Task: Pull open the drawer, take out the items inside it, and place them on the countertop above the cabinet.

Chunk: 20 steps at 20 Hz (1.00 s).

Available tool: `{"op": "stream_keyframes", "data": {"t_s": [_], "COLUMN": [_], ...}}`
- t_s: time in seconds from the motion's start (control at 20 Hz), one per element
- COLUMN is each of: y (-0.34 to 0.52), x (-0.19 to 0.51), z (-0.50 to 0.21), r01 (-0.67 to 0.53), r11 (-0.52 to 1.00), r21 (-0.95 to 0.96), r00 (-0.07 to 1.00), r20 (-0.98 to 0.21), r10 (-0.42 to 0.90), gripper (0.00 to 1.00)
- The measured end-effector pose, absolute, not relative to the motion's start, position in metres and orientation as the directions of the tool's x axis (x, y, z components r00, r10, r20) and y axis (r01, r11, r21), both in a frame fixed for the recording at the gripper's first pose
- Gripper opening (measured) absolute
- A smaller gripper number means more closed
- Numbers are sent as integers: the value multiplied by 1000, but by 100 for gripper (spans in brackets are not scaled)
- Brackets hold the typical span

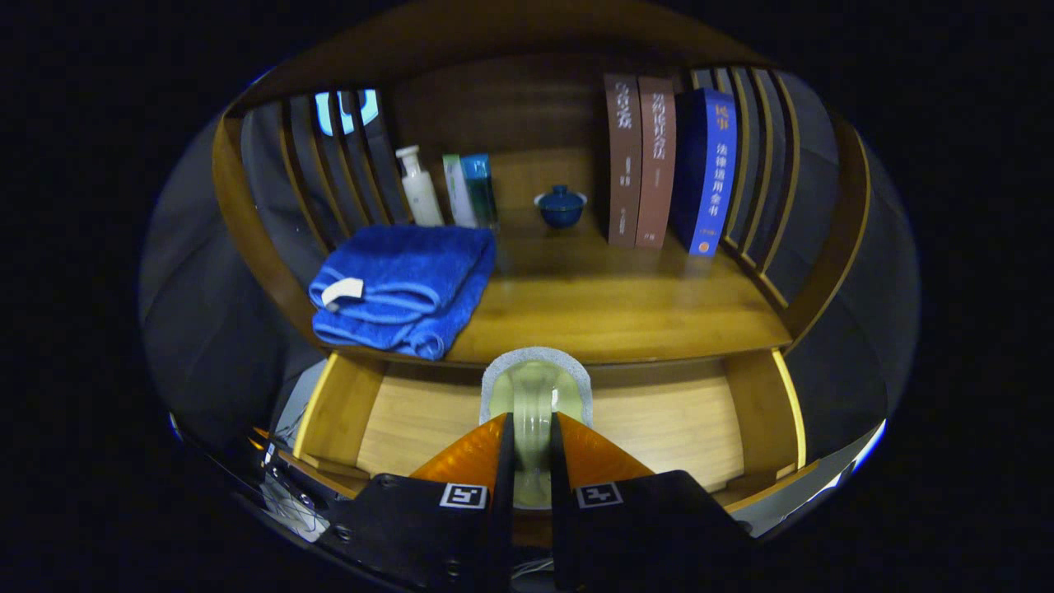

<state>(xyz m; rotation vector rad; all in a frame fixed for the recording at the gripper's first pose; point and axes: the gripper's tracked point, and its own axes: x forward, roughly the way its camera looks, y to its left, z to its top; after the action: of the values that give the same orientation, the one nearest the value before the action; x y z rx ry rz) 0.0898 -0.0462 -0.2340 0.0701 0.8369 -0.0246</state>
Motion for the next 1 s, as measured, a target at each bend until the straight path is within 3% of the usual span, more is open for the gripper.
{"op": "stream_keyframes", "data": {"t_s": [0.35, 0.75, 1.0], "y": [-63, -77, -79], "x": [170, 250, 256], "z": [-209, -240, -263], "r01": [78, 103, 112], "r11": [995, 993, 993], "r21": [64, 62, 32], "r00": [719, 671, 628], "r20": [-695, -741, -777], "r10": [-12, -23, -46], "gripper": [24, 25, 24]}}
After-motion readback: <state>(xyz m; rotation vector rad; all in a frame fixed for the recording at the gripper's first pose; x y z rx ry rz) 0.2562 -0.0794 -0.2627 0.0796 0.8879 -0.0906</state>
